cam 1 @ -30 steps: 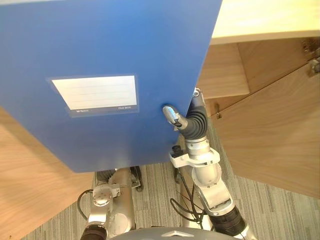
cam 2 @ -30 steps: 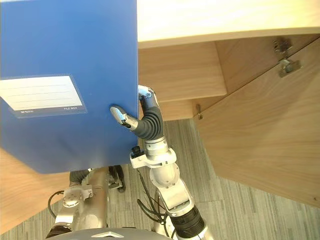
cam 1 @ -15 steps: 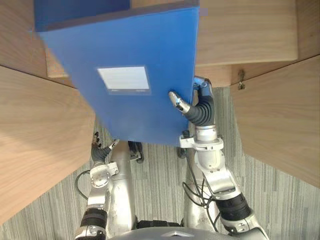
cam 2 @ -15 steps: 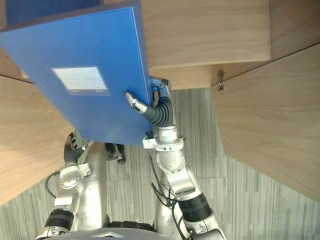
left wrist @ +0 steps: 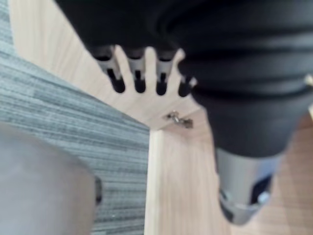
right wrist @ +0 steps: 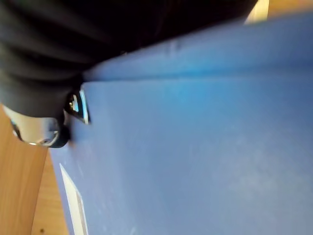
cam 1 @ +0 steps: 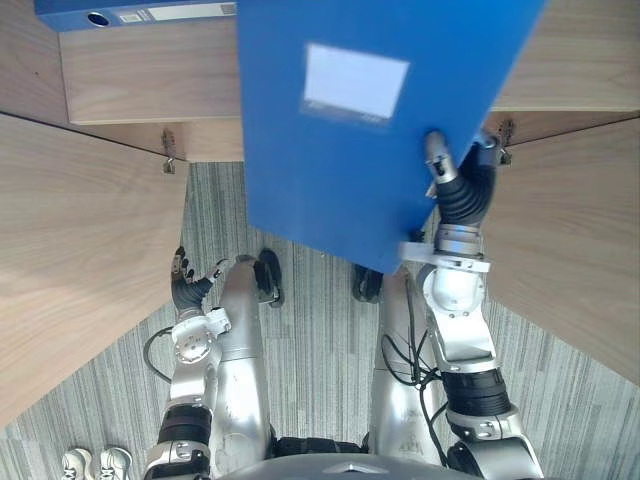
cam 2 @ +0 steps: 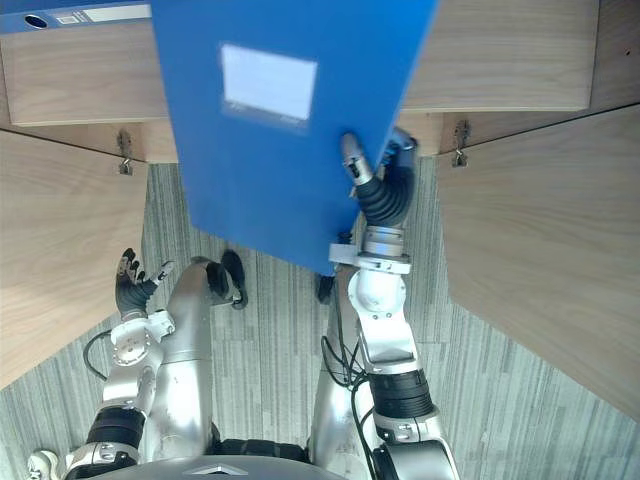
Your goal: Walk over to the cabinet, pick up the folder, carry it to the office cabinet, place the folder inside the office cabinet, then close the office cabinet door
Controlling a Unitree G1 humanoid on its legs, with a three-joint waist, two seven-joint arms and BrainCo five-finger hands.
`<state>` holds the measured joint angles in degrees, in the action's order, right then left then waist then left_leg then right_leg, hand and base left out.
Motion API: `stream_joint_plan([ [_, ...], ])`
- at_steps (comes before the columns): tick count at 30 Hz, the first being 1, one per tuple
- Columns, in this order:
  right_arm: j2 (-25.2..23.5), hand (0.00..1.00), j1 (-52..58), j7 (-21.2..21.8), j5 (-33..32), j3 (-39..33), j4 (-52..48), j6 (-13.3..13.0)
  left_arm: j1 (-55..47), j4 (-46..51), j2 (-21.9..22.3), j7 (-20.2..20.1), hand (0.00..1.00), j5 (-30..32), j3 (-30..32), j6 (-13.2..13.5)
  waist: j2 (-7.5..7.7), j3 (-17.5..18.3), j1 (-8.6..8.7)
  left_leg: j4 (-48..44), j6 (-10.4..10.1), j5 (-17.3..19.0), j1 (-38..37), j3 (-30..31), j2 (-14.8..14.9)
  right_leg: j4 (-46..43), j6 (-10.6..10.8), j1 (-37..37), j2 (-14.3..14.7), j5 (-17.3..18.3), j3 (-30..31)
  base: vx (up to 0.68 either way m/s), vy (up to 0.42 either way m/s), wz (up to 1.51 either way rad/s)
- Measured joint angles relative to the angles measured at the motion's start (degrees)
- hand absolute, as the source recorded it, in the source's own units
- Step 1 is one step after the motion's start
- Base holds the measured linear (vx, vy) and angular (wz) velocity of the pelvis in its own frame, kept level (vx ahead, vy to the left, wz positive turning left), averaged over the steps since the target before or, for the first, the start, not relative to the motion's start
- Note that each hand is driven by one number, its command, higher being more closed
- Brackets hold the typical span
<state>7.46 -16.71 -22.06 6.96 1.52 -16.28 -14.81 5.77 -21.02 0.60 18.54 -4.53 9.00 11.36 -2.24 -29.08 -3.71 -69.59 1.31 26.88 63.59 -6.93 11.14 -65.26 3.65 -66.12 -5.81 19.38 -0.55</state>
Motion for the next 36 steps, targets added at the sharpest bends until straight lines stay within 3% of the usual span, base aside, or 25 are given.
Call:
stream_joint_plan([
  [8,-2.37,1.0,-2.98,-1.02,-12.92,-7.47,2.1,-1.46,0.22,-0.01,0.07,0.0,0.0,-1.69,0.32,0.05,0.02,0.01,0.05,1.83,-0.89,-1.34,0.37,1.26,-0.54,0.81,-0.29,0.18,-0.12,0.09,-1.09,-0.06,-0.08,0.08],
  [18,-2.45,1.0,-15.79,-2.51,-31.58,-11.2,9.56,-6.27,0.25,0.04,0.47,0.14,0.0,-4.22,1.61,0.04,0.1,0.14,0.18,3.75,-1.83,-3.04,0.89,2.53,-0.6,1.98,-1.16,0.16,0.0,-0.41,-2.6,-0.07,-0.079,0.04],
  [25,-1.29,1.0,-25.65,-3.67,-39.39,-11.2,16.45,-6.34,0.24,0.03,0.42,0.2,0.0,-5.43,2.11,0.05,0.09,0.16,-1.0,4.9,-2.58,-4.56,1.96,4.21,-0.79,2.42,-1.89,-0.12,-0.09,-0.64,-4.29,-0.07,-0.077,0.09],
  [36,4.82,1.0,-36.56,-4.9,-52.06,-15.42,24.8,-6.7,0.21,1.48,0.39,1.81,0.0,-8.82,1.63,1.25,0.3,0.54,-2.44,5.73,-3.67,-7.6,7.57,8.04,-3.32,0.72,-3.33,-3.88,-2.57,0.07,-7.89,-0.06,-0.062,0.19],
])
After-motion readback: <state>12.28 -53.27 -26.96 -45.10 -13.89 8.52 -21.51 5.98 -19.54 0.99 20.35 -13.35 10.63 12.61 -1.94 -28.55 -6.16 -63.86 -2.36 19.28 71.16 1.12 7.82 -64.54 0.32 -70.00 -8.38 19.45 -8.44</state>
